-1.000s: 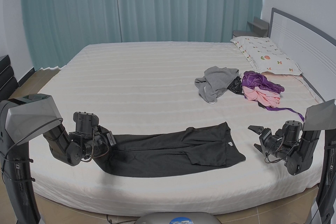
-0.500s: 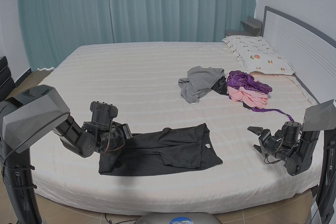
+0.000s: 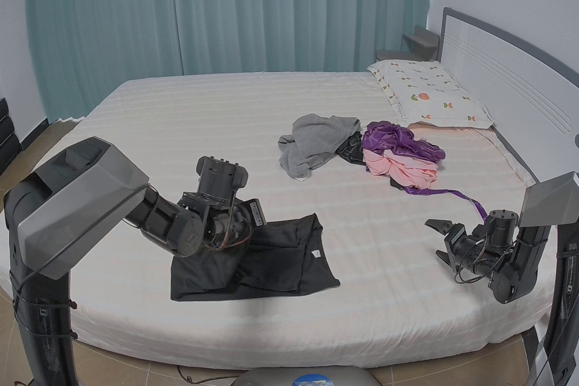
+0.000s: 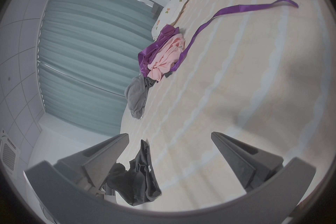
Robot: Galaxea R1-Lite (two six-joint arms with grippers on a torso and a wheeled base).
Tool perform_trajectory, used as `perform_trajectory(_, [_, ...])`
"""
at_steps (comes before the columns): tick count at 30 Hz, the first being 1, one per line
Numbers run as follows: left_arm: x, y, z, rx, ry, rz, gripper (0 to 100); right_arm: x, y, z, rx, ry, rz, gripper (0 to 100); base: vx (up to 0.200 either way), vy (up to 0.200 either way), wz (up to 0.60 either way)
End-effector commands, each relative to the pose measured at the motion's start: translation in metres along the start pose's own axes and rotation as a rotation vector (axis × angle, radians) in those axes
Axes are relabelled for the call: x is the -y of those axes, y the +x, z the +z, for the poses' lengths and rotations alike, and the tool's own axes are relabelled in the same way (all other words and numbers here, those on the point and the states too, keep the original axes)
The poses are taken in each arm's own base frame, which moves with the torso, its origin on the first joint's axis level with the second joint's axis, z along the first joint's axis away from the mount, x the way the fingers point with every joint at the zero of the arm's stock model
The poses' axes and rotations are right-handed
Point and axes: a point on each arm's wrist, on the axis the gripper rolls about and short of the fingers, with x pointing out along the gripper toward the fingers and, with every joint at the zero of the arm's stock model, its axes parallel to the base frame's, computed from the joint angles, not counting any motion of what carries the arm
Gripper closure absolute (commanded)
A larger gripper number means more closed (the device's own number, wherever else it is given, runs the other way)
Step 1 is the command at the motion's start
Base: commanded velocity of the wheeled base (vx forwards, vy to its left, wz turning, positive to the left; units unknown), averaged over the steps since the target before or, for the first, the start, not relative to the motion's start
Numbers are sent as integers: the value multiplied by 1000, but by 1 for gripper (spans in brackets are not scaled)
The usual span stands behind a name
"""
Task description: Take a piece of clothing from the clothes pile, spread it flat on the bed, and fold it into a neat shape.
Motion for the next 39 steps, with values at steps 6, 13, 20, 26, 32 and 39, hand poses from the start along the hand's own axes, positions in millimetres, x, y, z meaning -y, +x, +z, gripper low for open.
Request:
perform_trajectory(6, [30,29,-23,-30,13,7,100,1,1,-1,-4,-2,-1,0,0,-33,0])
perform_trajectory(13, [36,43,-28,21,-1,61,100,1,0,-1,-5,-3,-3,0,0,0,0])
perform_trajectory(20, [40,41,-25,35,-29,50,0,1,0,-2,-8,-3,-5,0,0,0,0])
perform_trajectory(26, [42,27,-12,61,-88,36,0,2,0,-3,-9,-4,-9,0,0,0,0])
perform_trajectory(32, [17,-16,10,85,-207,59,0,3,2,-10,-28,-48,-20,0,0,0,0])
perform_trajectory(39, [-35,-46,12,-4,-448,87,0,-32,6,-45,-83,-187,-32,0,0,0,0])
